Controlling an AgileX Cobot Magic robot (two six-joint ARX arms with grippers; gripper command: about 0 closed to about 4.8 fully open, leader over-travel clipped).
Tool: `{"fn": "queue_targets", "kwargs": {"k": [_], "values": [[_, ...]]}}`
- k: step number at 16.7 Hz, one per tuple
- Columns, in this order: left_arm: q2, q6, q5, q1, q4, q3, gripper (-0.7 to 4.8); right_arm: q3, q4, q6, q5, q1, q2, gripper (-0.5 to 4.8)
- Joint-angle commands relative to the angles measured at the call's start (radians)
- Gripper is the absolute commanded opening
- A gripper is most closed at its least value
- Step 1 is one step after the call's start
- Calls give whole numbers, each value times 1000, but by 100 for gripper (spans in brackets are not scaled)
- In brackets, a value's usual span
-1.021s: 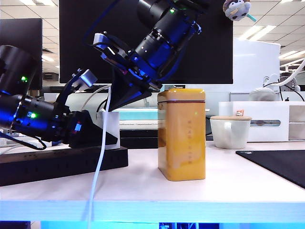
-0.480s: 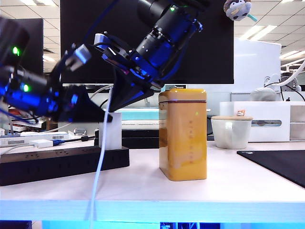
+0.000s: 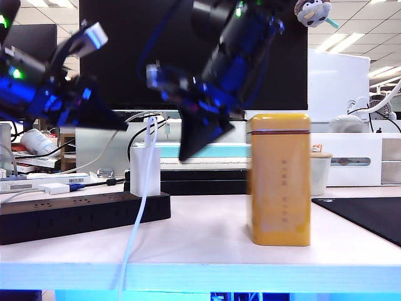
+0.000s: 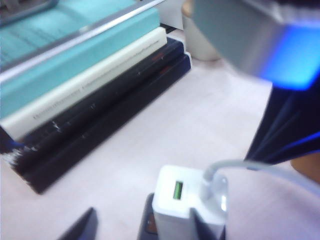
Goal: Plug the white charger into the left socket.
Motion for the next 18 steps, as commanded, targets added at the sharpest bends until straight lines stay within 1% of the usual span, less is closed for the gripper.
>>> {"fn": "queue_targets", "kwargs": {"k": [1,3,5,6,7,8,9,13,15,16,18], "values": [[-39,2,-63,2,-1,2,200,9,79,2,-2,1,-18,-6],[-45,1,-63,2,-13,2,200,9,111,2,-2,2,-18,-6],[-57,-29,-63,2,-15,2,196,10,143,1,47,3,-29,-6],[-80,-49,-82,2,-9,2,143,10,161,1,105,2,-51,-6],[-106,-60,-119,2,-10,4,101,10,184,1,132,0,-80,-6],[-139,-82,-161,2,-8,6,66,10,210,1,137,-4,-114,-6],[-172,-102,-196,2,-10,11,50,10,230,1,142,-4,-142,-6],[-352,-179,-345,2,-41,57,42,10,299,1,148,-16,-327,-6],[-439,-213,-386,2,-98,79,29,10,298,0,187,-19,-416,-6],[-515,-212,-417,2,-156,90,26,10,296,-3,205,-27,-489,-6],[-621,-213,-422,2,-220,90,26,10,278,-3,203,-36,-582,-6]]}}
